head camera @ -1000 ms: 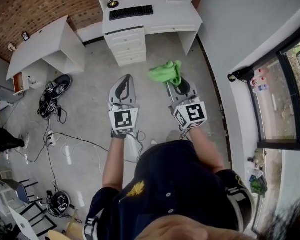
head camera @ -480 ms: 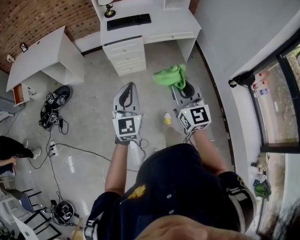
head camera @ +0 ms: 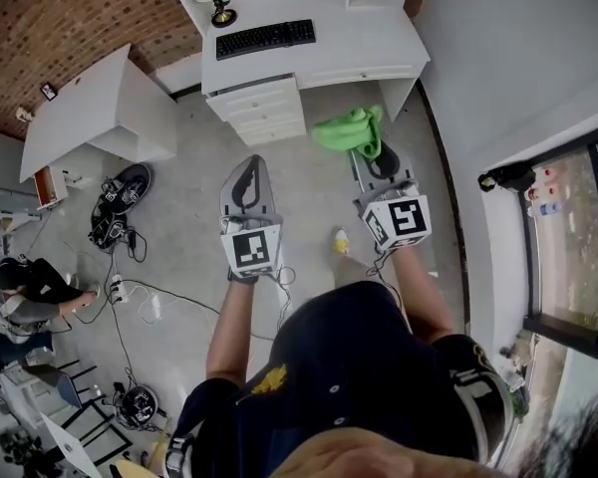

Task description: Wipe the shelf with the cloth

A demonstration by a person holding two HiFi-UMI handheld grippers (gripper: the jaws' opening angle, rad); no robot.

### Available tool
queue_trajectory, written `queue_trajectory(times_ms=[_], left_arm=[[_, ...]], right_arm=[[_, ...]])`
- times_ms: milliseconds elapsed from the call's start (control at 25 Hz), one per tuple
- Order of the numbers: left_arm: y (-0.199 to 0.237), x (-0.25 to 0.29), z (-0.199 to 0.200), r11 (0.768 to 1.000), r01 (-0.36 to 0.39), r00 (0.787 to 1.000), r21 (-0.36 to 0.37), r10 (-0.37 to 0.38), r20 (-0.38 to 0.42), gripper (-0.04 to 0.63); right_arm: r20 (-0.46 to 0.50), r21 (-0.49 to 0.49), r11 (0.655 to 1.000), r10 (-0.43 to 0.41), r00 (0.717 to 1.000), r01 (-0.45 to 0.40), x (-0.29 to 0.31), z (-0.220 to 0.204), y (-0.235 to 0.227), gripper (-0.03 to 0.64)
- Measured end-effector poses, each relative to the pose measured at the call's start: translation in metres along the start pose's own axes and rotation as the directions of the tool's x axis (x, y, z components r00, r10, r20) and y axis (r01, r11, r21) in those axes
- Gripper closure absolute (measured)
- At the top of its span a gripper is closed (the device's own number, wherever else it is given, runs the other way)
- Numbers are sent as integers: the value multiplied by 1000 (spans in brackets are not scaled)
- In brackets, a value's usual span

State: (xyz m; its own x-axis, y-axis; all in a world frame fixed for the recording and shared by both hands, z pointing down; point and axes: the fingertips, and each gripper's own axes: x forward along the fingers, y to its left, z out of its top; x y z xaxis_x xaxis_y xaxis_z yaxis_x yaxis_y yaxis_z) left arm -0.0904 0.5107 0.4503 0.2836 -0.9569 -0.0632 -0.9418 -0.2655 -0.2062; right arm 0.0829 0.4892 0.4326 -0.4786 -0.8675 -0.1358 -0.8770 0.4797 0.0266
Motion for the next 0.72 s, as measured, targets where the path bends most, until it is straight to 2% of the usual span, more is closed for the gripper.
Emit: queue_trajectory(times_ms=[200,400,640,720], left_arm=[[-7,103,11,1000,-23,999,9,23,24,577],[-22,176,23,998,-33,998,57,30,46,577],[-20,228,17,997,-28,999,70,26,21,577],[-20,239,19,995,-24,1000,94,23,16,577]], right_arm=[[12,27,1000,-16,1000,16,67,-7,-89,515],[45,28,1000,-15,999,14,109,0,-152,515],[76,43,999,-8,997,5,144,4,-188,515],[85,46,999,-6,996,2,150,3,-193,515]])
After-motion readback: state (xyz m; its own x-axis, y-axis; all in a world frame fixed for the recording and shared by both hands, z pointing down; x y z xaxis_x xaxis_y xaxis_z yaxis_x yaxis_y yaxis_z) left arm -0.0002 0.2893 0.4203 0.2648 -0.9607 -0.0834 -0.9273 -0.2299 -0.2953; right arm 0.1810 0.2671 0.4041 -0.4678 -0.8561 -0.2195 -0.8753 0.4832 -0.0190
